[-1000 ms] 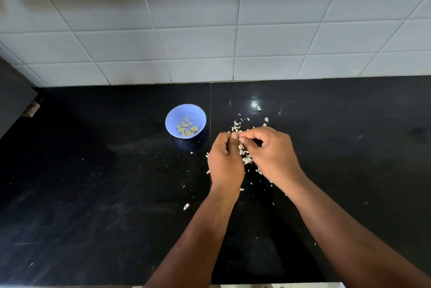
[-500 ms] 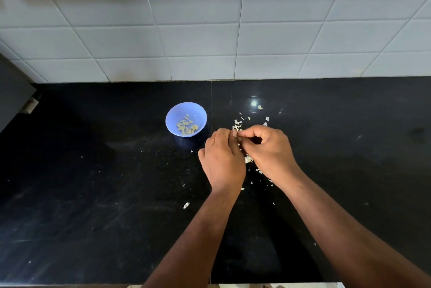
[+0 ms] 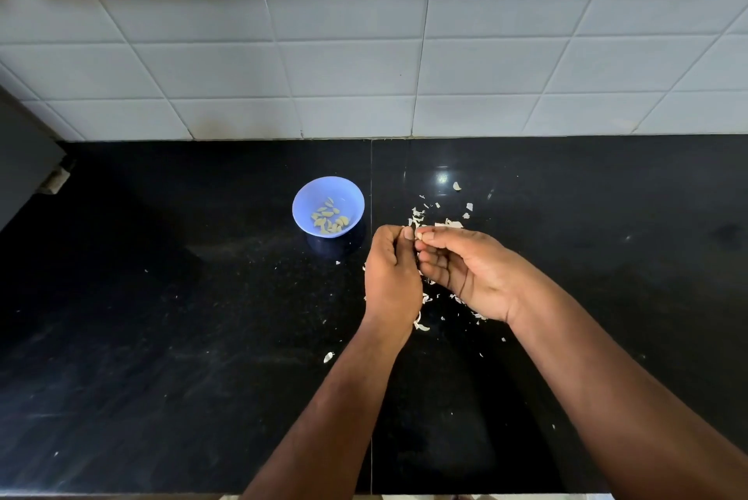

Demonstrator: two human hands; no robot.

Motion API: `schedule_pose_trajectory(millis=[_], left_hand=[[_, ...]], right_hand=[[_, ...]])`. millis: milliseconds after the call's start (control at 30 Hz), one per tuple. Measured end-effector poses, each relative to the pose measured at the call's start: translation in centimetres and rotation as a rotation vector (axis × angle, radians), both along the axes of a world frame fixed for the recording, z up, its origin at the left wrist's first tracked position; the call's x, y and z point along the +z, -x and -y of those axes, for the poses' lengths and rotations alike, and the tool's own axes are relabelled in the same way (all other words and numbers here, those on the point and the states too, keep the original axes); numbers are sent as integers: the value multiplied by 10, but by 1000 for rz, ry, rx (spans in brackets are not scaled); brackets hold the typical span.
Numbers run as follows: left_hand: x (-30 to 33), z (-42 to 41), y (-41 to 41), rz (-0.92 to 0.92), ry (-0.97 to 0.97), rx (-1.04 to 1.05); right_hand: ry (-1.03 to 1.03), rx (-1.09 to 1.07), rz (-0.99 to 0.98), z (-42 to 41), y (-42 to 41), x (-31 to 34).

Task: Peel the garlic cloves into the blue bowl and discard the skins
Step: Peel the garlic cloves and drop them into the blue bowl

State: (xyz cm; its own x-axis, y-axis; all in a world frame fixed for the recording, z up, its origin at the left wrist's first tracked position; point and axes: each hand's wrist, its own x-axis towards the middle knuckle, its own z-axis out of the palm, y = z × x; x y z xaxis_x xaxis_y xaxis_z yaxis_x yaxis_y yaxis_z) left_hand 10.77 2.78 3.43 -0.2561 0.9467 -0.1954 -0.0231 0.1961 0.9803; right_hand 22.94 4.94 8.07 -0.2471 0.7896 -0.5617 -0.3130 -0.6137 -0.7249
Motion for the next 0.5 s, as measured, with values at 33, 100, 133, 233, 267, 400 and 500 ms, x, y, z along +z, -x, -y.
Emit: schedule_pose_trajectory(millis=[33,100,133,233,267,400,500], left_hand=[[0,0,1,-11,8,-5],[-1,-1,5,-41,18,-33],[-1,-1,7,-49,26,-49],[-1,0,10,4,72,-58],[-1,0,11,11,84,-41],[1,2,21,29,68,-48],[1,3,27,57,44,-147]], right_hand=[[-12,-13,-12,1,2,-1],[-42,-61,-14,1,4,-4],[-58,-86,-6,1,5,-6],[-97,-129,38,1,8,-9],[-112,-127,55,1,8,-10],[-188,-65,183,2,13,-12],[-216,-36,238,4,19,-14]])
